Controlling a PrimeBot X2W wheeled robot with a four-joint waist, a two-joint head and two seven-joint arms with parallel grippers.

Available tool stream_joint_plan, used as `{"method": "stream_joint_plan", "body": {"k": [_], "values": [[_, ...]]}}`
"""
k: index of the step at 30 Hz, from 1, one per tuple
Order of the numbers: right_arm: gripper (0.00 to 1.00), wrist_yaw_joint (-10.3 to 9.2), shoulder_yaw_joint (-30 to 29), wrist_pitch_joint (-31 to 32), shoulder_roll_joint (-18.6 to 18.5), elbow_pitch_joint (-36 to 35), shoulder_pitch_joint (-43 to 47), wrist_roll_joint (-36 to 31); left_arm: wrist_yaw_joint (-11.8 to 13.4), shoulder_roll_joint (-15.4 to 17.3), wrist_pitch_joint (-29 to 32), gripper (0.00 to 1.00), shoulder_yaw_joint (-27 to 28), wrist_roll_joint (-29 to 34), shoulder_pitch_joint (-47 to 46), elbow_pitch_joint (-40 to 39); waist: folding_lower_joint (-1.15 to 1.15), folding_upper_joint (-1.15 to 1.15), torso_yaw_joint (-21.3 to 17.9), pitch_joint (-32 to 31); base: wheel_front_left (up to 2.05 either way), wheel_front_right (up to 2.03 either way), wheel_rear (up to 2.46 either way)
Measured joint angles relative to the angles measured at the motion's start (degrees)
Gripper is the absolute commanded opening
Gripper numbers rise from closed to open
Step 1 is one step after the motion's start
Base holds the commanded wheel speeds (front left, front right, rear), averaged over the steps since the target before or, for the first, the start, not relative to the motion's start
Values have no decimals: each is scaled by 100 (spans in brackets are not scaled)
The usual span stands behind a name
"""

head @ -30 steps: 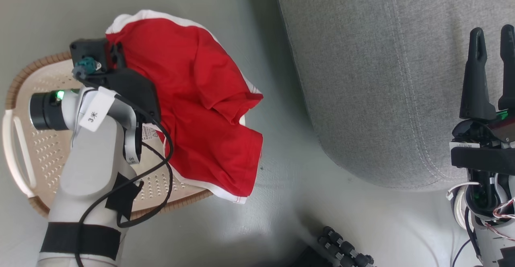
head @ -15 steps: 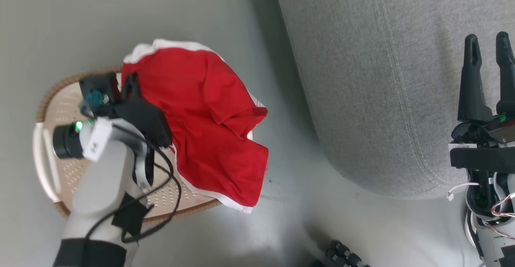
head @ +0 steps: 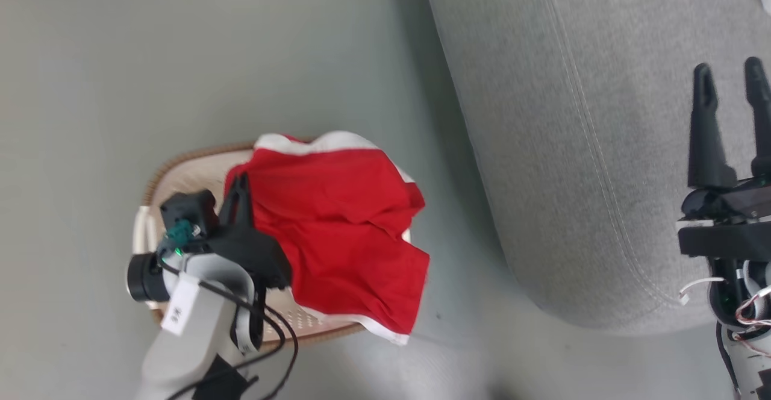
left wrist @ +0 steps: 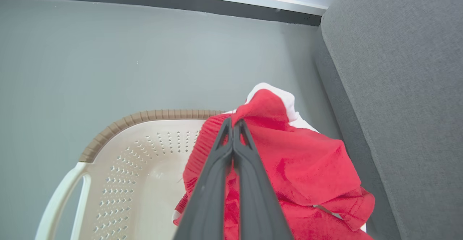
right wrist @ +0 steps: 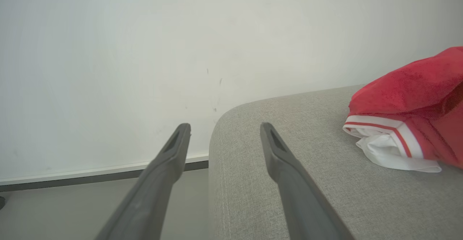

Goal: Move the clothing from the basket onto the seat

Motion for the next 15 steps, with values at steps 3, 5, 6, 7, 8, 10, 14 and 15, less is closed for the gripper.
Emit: {"method": "stream_joint_plan", "body": {"k": [3, 5, 6, 7, 8, 10, 14, 15], "values": [[100, 0, 133, 0, -56, 18, 31, -79, 0, 1, -65, 0, -143, -60, 181, -145, 0, 0, 122, -235, 0, 0, 0], [100, 0, 220, 0, -77, 40, 86, -118, 0, 1, -76, 0, -250, -192, 254, -296, 0, 0, 208, -398, 0, 0, 0], [100, 0, 252, 0, -87, 48, 132, -120, -1, 1, -108, 0, -302, -229, 286, -370, 0, 0, 251, -477, 0, 0, 0], [100, 0, 281, 0, -91, 66, 172, -135, -1, 1, -115, 0, -345, -252, 310, -438, 0, 0, 297, -558, 0, 0, 0], [100, 0, 311, 0, -92, 82, 208, -161, -1, -2, -120, 0, -370, -269, 337, -512, 0, 0, 343, -638, 0, 0, 0], [100, 0, 426, 0, -89, 127, 314, -192, -1, -5, -141, 0, -385, -298, 504, -711, 0, 0, 481, -882, 0, 0, 0], [100, 0, 569, 0, -69, 158, 480, -323, -47, -3, -169, 0, -382, -309, 820, -969, -1, 0, 659, -1218, 0, 0, 0], [100, 0, 605, 0, -67, 167, 524, -334, -52, -2, -170, 0, -389, -308, 895, -1043, -1, 0, 701, -1303, 0, 0, 0]]}}
